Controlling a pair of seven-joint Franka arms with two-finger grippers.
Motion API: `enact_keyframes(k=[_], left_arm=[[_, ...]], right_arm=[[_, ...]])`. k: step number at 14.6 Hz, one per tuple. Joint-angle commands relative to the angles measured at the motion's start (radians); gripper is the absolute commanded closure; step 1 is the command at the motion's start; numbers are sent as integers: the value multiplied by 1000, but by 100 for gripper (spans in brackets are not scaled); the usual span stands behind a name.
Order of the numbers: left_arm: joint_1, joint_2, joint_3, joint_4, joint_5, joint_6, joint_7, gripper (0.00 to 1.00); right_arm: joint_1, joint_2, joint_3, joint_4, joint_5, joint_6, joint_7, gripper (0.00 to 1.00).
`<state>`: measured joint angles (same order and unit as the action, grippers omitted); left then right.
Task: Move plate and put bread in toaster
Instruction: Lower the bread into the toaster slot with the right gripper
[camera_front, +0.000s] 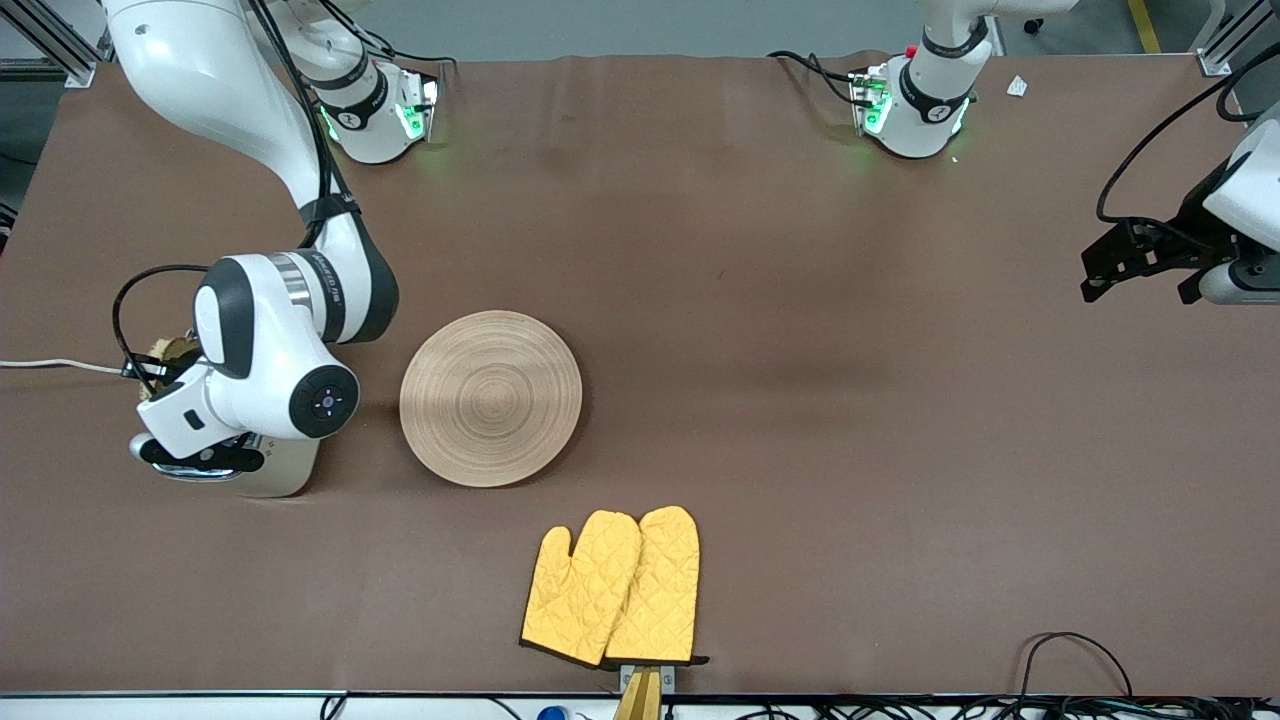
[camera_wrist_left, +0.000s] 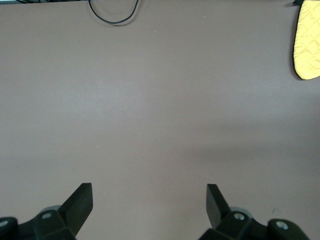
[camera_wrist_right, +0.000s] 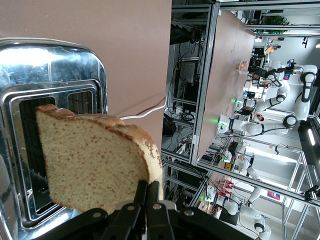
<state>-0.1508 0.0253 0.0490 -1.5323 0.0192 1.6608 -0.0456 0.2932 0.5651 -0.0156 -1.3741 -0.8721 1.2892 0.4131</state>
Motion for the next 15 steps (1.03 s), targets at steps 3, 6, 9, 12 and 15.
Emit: enact_keyframes(k=[3, 6, 9, 12, 15], left_arm=[[-4, 1, -9, 14, 10, -16, 1, 0], [5, 1, -8, 14, 10, -16, 0, 0], [8, -1, -6, 14, 8, -16, 0, 0], [8, 1, -6, 14, 13, -16, 1, 0], [5, 1, -6, 14, 15, -16, -3, 0]], right_arm=[[0, -5, 14, -19, -2, -10, 16, 98], [0, -5, 14, -45, 1, 1, 42, 98], [-6, -5, 14, -45, 30, 18, 47, 98], [-6, -2, 14, -45, 36, 33, 56, 98], [-8, 22, 14, -52, 79, 68, 72, 98]])
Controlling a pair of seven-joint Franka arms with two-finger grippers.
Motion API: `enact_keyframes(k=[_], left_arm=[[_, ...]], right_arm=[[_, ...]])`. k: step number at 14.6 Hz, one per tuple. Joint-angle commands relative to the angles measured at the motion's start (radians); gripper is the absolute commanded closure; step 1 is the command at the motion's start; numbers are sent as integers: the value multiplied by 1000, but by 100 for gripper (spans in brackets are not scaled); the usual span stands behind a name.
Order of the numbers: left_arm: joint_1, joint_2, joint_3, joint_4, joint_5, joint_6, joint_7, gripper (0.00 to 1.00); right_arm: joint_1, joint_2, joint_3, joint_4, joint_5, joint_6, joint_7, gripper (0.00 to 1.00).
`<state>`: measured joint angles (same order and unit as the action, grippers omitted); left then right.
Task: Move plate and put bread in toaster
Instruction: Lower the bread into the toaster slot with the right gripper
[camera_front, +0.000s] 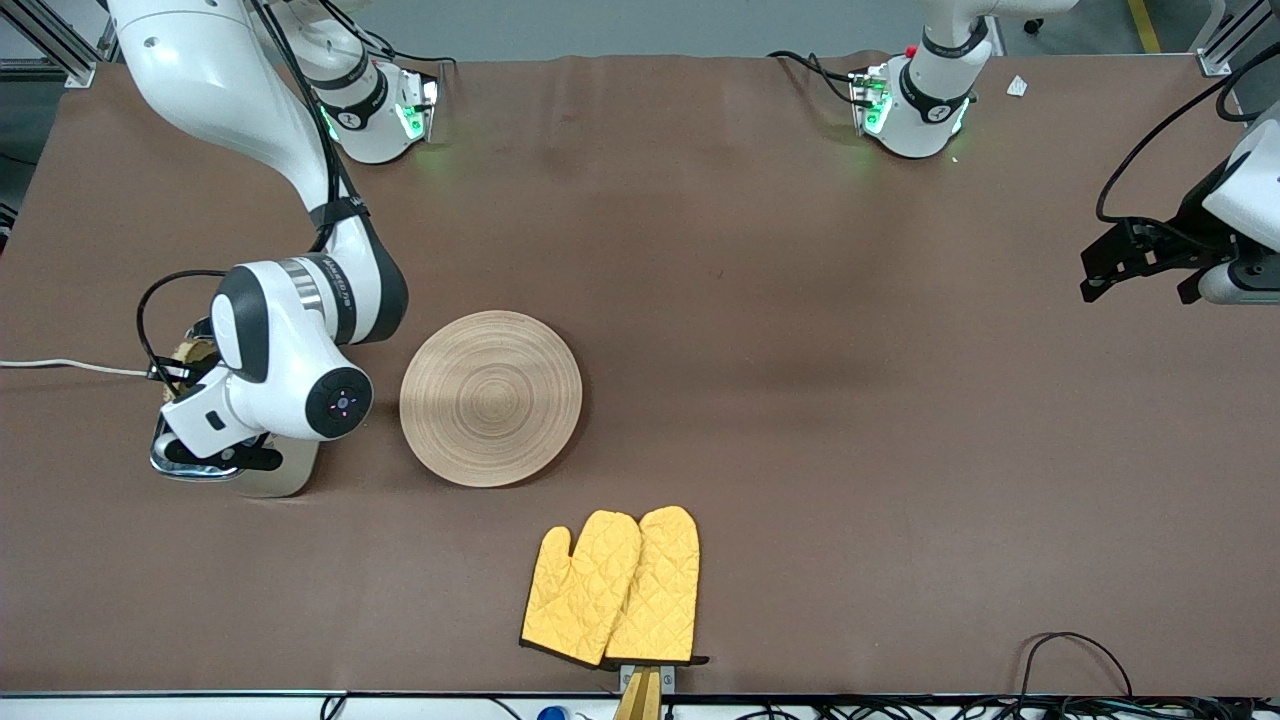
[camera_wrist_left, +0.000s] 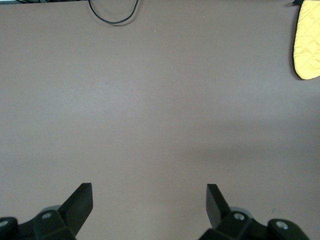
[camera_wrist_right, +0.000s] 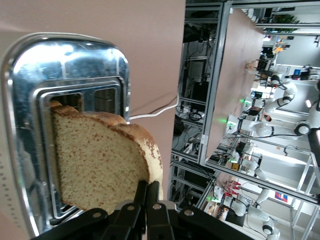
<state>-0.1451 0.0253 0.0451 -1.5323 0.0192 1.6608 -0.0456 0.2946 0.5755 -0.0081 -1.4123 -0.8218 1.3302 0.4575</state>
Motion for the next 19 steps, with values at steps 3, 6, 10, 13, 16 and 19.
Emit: enact_keyframes(k=[3, 6, 10, 13, 16, 19], left_arm=[[-5, 1, -2, 14, 16, -16, -5, 0], [-4, 1, -2, 14, 15, -16, -5, 0], [1, 1, -2, 14, 18, -16, 1, 0], [2, 1, -2, 14, 18, -16, 1, 0], [2, 1, -2, 14, 19, -15, 1, 0], [2, 1, -2, 14, 18, -15, 4, 0]], right_arm=[[-12, 29, 7, -14, 56, 43, 27, 83], [-23, 32, 7, -14, 58, 76, 24, 55], [-23, 32, 10, -8, 58, 75, 7, 31], [-12, 17, 11, 6, 133, 70, 7, 15], [3, -19, 14, 32, 307, 66, 9, 0], [32, -74, 14, 36, 406, 66, 12, 0]])
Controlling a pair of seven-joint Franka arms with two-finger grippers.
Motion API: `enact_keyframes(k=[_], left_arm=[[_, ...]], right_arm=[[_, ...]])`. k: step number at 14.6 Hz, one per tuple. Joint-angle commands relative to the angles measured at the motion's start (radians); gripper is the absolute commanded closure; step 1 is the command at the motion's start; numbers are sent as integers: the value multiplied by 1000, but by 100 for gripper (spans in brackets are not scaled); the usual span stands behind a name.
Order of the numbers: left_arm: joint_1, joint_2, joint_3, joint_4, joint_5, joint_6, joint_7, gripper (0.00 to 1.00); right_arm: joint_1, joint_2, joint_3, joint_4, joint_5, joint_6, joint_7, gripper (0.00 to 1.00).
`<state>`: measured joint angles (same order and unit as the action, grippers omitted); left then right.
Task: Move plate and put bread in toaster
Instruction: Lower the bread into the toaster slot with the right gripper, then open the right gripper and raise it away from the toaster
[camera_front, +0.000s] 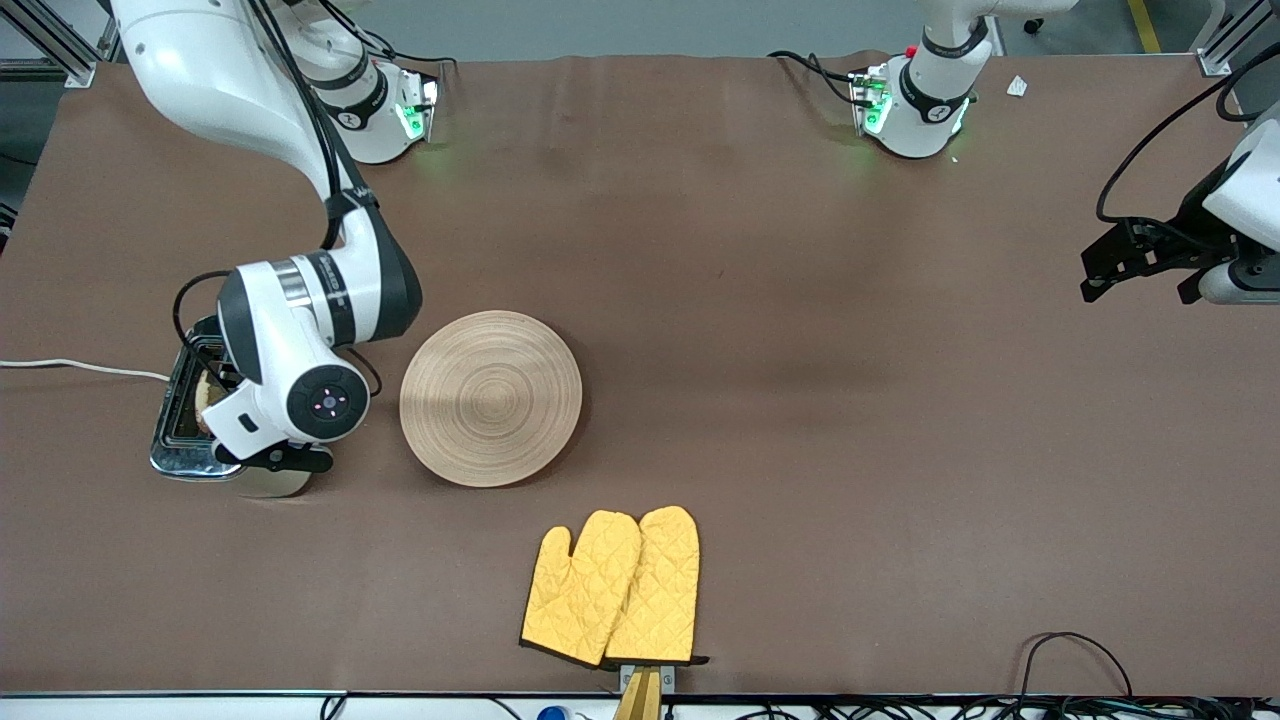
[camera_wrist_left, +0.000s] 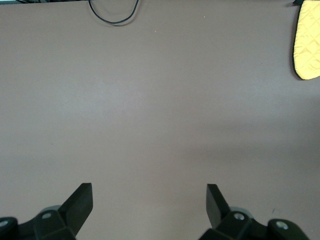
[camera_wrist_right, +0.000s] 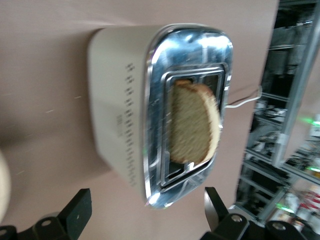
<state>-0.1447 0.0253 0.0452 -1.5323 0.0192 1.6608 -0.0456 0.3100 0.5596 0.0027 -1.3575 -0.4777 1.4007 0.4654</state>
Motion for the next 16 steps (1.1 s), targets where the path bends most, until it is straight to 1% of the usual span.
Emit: enact_keyframes(k=[1, 5, 7, 8, 9, 12, 13, 16], left_arm=[[2, 1, -2, 14, 18, -15, 4, 0], [2, 1, -2, 14, 19, -15, 1, 0], [2, 1, -2, 14, 19, -15, 4, 0], [2, 1, -2, 14, 19, -15, 6, 0], [2, 1, -2, 14, 18, -15, 6, 0], [2, 1, -2, 14, 19, -15, 6, 0], [2, 1, -2, 14, 18, -15, 9, 0], [2, 1, -2, 14, 18, -15, 10, 0]], right_arm=[[38, -88, 3, -19, 85, -5, 12, 0], [104, -210, 2, -17, 174, -6, 13, 0], [95, -277, 0, -17, 241, -2, 6, 0], [86, -309, -7, -17, 302, -3, 6, 0], [60, -340, -7, -22, 342, -5, 10, 0], [25, -446, -7, -80, 361, -9, 3, 0], [-8, -475, -4, -104, 372, -2, -4, 0], [-86, -529, -4, -130, 379, -2, -101, 0]])
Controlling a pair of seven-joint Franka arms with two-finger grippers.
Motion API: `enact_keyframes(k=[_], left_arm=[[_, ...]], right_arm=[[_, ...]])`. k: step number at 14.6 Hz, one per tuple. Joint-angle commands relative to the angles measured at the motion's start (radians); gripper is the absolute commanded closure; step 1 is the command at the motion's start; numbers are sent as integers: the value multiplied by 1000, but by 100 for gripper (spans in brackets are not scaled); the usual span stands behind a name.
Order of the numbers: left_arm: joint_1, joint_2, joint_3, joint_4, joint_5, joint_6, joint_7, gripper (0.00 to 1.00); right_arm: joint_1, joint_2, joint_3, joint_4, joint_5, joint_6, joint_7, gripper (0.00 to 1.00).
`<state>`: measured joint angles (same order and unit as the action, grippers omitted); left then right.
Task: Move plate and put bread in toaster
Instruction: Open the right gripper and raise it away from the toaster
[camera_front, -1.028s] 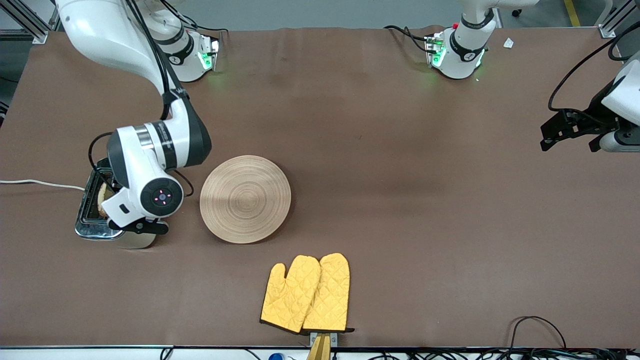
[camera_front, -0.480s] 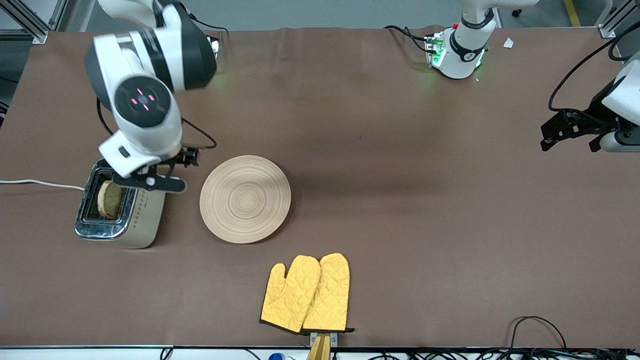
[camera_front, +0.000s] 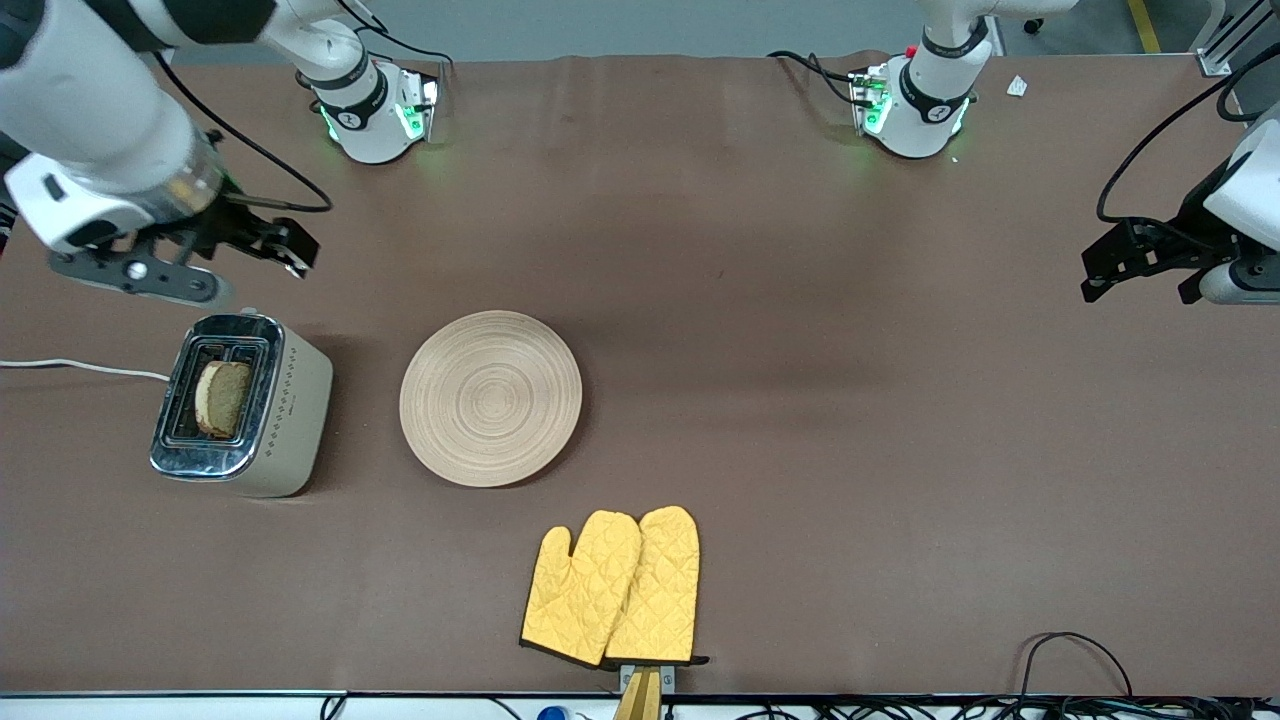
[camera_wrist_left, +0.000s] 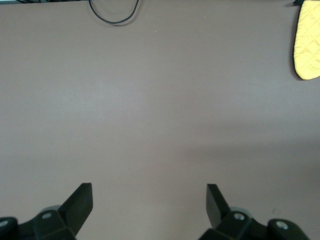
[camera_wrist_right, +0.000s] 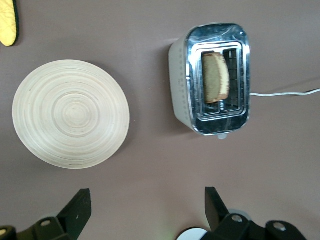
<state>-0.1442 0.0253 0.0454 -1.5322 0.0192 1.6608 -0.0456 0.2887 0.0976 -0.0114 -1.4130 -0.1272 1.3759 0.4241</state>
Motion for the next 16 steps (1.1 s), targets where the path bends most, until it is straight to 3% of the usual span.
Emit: enact_keyframes(k=[1, 4, 8, 12, 16], left_arm=[[2, 1, -2, 14, 19, -15, 9, 0], [0, 1, -2, 14, 19, -15, 3, 0], [2, 1, -2, 14, 19, -15, 3, 0], [-2, 2, -2, 14, 21, -15, -3, 0], [-6, 2, -2, 15, 22, -15, -3, 0]], right_arm=[[-80, -82, 10, -93, 29, 25, -97, 0], [-172, -142, 19, -171, 64, 66, -169, 0], [-287, -153, 19, -172, 113, 65, -323, 0], [-429, -153, 120, -170, 118, 65, -404, 0], [-462, -157, 123, -169, 146, 60, -464, 0]])
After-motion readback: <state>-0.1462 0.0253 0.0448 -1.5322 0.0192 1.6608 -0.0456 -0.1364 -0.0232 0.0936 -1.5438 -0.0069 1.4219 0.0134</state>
